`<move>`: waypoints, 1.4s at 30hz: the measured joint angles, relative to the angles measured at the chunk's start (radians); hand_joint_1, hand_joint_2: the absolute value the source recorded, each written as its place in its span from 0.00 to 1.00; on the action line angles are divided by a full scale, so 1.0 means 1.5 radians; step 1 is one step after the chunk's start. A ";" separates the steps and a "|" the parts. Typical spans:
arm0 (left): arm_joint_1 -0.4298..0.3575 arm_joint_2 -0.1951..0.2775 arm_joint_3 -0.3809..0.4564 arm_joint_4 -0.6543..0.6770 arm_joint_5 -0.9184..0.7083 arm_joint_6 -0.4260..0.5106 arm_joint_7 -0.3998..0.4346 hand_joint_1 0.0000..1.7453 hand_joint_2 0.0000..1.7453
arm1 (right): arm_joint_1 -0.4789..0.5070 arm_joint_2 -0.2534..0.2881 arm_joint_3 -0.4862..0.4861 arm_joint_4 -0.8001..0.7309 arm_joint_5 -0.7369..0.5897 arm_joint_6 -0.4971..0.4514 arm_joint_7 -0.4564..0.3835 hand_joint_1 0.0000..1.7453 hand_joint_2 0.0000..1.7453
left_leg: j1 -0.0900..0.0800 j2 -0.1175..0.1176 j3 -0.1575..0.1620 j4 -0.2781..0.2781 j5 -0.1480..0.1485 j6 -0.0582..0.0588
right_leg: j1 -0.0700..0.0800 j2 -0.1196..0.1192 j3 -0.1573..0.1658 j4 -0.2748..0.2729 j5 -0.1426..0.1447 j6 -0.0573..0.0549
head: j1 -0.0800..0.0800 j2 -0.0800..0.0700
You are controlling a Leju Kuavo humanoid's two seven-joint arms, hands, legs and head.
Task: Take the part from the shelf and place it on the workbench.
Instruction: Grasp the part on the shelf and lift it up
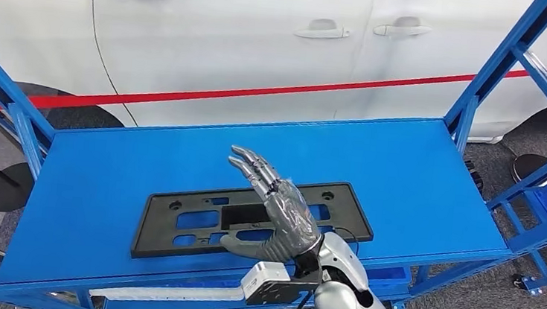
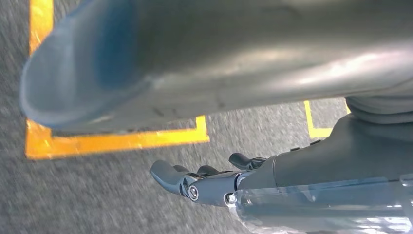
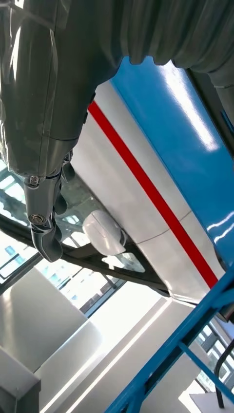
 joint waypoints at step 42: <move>-0.006 0.019 -0.003 0.000 -0.015 -0.025 -0.010 0.00 0.00 | 0.187 -0.281 0.062 -0.006 0.145 -0.114 0.079 0.00 1.00 | -0.002 0.002 -0.004 0.034 -0.016 0.006 | 0.004 -0.001 0.008 0.002 -0.008 -0.008 | 0.000 0.000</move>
